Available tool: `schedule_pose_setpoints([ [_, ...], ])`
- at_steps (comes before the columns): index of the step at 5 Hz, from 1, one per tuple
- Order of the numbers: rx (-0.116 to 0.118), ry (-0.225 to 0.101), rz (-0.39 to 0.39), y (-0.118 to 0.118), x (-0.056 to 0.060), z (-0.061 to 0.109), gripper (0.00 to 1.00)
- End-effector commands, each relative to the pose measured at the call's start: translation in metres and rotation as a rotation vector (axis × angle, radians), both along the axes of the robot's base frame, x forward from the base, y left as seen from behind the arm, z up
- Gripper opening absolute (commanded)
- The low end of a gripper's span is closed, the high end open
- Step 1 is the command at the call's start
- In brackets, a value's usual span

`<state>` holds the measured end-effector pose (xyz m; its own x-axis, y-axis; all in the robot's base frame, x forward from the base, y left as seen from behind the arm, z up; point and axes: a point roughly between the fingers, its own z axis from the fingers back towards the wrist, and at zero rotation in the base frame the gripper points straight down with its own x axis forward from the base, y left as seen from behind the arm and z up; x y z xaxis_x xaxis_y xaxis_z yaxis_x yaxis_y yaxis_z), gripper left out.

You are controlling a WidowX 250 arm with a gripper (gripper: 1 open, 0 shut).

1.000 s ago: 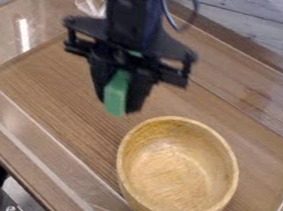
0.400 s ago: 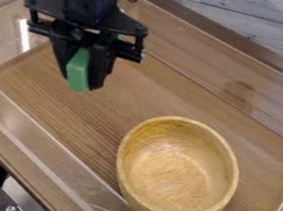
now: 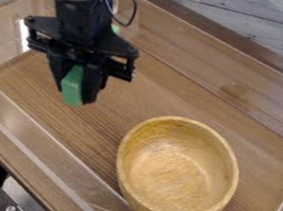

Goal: Remove the green block from inside the brown bowl and put it on the table

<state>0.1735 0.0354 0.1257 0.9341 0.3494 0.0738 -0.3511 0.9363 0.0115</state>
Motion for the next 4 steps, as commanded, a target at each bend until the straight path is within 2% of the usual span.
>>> schedule_pose_setpoints([
  [1, 0.022, -0.017, 0.037, 0.008, 0.0043, -0.0028, 0.0],
  [2, 0.03, -0.014, 0.066, 0.0125, 0.0063, -0.0096, 0.0],
  [4, 0.037, -0.008, 0.185, 0.0153, 0.0106, -0.0105, 0.0],
])
